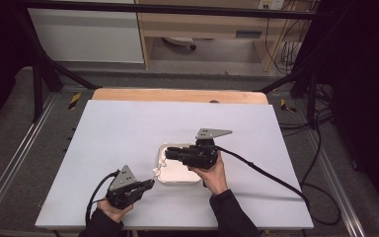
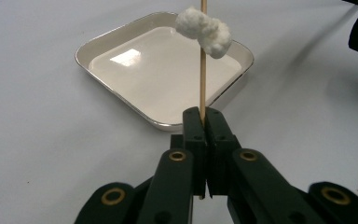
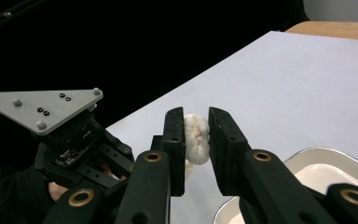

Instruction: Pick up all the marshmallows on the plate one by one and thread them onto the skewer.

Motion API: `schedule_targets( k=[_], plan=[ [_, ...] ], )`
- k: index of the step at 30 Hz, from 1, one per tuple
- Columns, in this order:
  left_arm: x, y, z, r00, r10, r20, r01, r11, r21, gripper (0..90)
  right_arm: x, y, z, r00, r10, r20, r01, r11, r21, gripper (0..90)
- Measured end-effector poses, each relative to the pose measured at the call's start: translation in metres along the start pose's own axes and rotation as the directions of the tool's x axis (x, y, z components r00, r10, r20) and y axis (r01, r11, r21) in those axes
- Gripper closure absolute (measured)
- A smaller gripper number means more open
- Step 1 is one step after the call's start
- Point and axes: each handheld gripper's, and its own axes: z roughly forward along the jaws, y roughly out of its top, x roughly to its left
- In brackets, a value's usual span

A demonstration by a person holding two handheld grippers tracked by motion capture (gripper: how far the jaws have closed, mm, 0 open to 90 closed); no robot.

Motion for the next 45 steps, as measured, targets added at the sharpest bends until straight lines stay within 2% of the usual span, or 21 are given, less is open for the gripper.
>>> schedule_targets(
  k=[9, 13, 15, 18, 22, 24, 27, 29, 31, 34, 38, 42, 45],
  plan=[
    [0.000, 0.000, 0.000, 1.0000, 0.001, -0.001, -0.001, 1.0000, -0.001, 88.6, 0.001, -0.004, 0.003, 0.9999, 0.008, -0.011, -0.008, 1.000, 0.010, 77.9],
    [-0.001, 0.002, -0.001, 1.0000, -0.004, 0.005, 0.005, 0.9997, -0.025, 88.6, 0.001, -0.008, 0.006, 0.9997, 0.011, -0.020, -0.011, 1.000, 0.024, 77.8],
    [-0.001, 0.003, -0.001, 1.0000, 0.001, -0.003, -0.001, 0.9998, -0.020, 88.7, 0.001, -0.011, 0.009, 0.9991, 0.024, -0.035, -0.023, 0.999, 0.034, 78.0],
    [0.001, 0.002, -0.001, 1.0000, -0.007, 0.004, 0.007, 0.9998, -0.017, 88.6, 0.001, -0.013, 0.011, 0.9993, 0.012, -0.036, -0.012, 1.000, 0.019, 77.9],
    [0.001, 0.001, 0.002, 0.9999, -0.010, 0.014, 0.010, 0.9998, -0.019, 88.6, 0.001, -0.013, 0.010, 0.9998, 0.005, -0.018, -0.004, 1.000, 0.030, 75.1],
    [0.001, 0.001, 0.001, 0.9998, -0.009, 0.016, 0.009, 0.9996, -0.028, 88.5, 0.002, -0.011, 0.008, 0.9999, -0.010, 0.003, 0.010, 1.000, 0.026, 64.9],
    [0.000, 0.001, 0.000, 0.9998, -0.006, 0.020, 0.007, 0.9994, -0.034, 88.4, 0.003, -0.009, 0.005, 0.9993, -0.027, 0.027, 0.026, 0.999, 0.030, 57.5],
    [0.001, 0.001, 0.001, 0.9999, -0.011, 0.008, 0.011, 0.9997, -0.020, 88.5, 0.004, -0.008, 0.002, 0.9985, -0.037, 0.039, 0.036, 0.999, 0.023, 48.9],
    [0.003, -0.001, 0.001, 0.9996, -0.026, 0.008, 0.026, 0.9994, -0.023, 88.5, 0.004, -0.005, -0.003, 0.9989, -0.031, 0.035, 0.031, 1.000, -0.004, 46.4],
    [0.004, 0.000, 0.000, 0.9996, -0.026, 0.008, 0.026, 0.9992, -0.031, 88.5, 0.003, -0.004, -0.011, 0.9968, -0.047, 0.064, 0.047, 0.999, -0.001, 37.7],
    [0.004, 0.000, 0.000, 0.9996, -0.026, 0.007, 0.026, 0.9994, -0.024, 88.5, 0.000, -0.007, -0.019, 0.9883, -0.087, 0.125, 0.084, 0.996, 0.029, 24.2],
    [0.005, 0.001, 0.000, 0.9996, -0.028, 0.003, 0.029, 0.9994, -0.021, 88.4, -0.005, -0.012, -0.026, 0.9830, -0.087, 0.161, 0.079, 0.995, 0.059, 14.8],
    [0.006, 0.001, -0.001, 0.9994, -0.032, 0.007, 0.032, 0.9993, -0.016, 88.4, -0.009, -0.017, -0.032, 0.9720, -0.110, 0.207, 0.092, 0.991, 0.097, 9.4]
  ],
)
